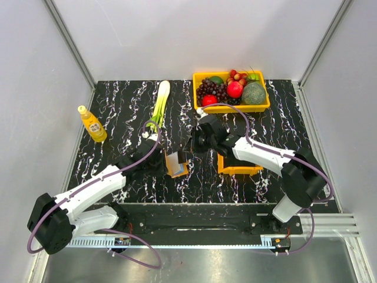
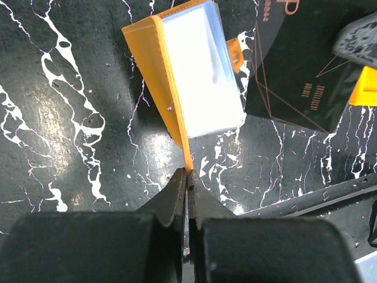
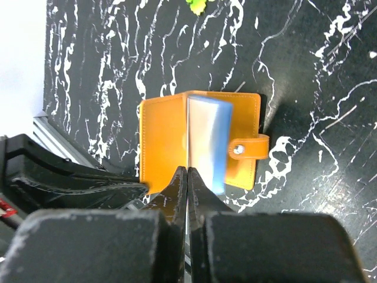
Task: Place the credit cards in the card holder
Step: Open the card holder at the center of the board.
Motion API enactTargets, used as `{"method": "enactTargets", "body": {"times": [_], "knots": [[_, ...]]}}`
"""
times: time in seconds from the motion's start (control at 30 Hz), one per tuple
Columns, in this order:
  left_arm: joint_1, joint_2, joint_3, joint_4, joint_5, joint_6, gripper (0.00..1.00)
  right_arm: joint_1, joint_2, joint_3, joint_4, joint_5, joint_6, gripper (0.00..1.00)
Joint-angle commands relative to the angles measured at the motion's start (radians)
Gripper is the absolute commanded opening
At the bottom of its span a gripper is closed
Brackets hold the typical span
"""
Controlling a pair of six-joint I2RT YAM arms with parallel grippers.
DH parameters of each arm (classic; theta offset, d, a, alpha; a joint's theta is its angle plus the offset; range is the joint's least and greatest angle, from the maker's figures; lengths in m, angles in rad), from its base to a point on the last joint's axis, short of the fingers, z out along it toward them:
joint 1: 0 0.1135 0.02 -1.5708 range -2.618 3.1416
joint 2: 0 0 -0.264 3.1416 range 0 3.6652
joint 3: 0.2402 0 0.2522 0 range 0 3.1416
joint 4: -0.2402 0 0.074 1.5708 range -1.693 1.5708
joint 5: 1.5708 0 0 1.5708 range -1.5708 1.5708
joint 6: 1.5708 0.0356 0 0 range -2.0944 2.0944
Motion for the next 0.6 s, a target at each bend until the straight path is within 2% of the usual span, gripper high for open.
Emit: {"method": "enactTargets", "body": {"times": [0.0, 0.3, 0.57], "knots": [[0.001, 0.006, 0.018, 0.022, 0.009, 0.014, 0.00, 0.006, -0.009, 0.039, 0.005, 0.003, -0.014, 0.00], [0.005, -0.006, -0.028, 0.025, -0.025, -0.003, 0.00, -0.004, 0.021, -0.005, 0.022, 0.009, 0.010, 0.00], [0.003, -0.005, -0.106, 0.004, -0.062, -0.101, 0.00, -0.037, 0.041, -0.097, 0.100, -0.035, 0.059, 0.00]]}}
